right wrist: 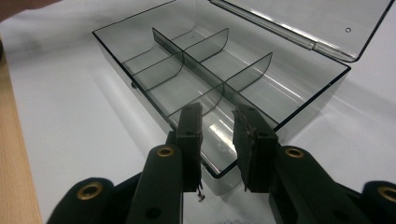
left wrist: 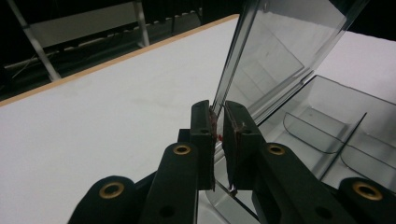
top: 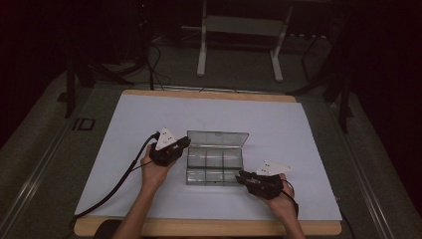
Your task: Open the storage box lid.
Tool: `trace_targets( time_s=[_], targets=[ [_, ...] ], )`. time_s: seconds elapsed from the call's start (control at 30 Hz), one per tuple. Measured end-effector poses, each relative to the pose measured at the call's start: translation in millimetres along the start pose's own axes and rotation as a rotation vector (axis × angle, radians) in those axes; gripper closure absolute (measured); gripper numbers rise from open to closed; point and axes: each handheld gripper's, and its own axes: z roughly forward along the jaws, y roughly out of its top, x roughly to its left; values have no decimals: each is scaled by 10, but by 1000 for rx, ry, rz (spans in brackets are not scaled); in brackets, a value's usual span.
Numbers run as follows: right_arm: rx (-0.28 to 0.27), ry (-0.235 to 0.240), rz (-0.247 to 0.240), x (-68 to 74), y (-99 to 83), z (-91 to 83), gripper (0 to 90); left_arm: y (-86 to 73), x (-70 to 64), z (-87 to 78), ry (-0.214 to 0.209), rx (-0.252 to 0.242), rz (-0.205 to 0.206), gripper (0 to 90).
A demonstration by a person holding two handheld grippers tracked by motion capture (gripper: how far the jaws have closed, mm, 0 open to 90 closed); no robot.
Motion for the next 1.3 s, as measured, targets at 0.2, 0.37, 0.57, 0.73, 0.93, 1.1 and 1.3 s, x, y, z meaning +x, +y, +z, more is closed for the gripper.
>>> trace_targets(
  time_s=[0.2, 0.37, 0.57, 0.73, 0.93, 1.1, 1.3],
  targets=[
    [-3, 3, 2, -8, -7, -5, 726, -12, 15, 30, 1, 3, -2, 827],
    [-5, 5, 4, -7, -10, -3, 727, -24, 19, 50, 1, 6, -4, 826],
    [-7, 9, 6, -11, -13, -1, 727, -26, 31, 67, 1, 7, -13, 827],
    [-9, 12, 8, -14, -17, -1, 728, -33, 41, 88, -1, 8, -17, 826],
    [-10, 15, 9, -17, -19, -3, 727, -46, 59, 113, -7, 12, -25, 824],
    [-11, 14, 9, -17, -20, -3, 727, -55, 63, 128, -8, 14, -31, 821],
    [-12, 16, 9, -17, -22, -5, 726, -62, 75, 146, -9, 15, -38, 821]
  ],
)
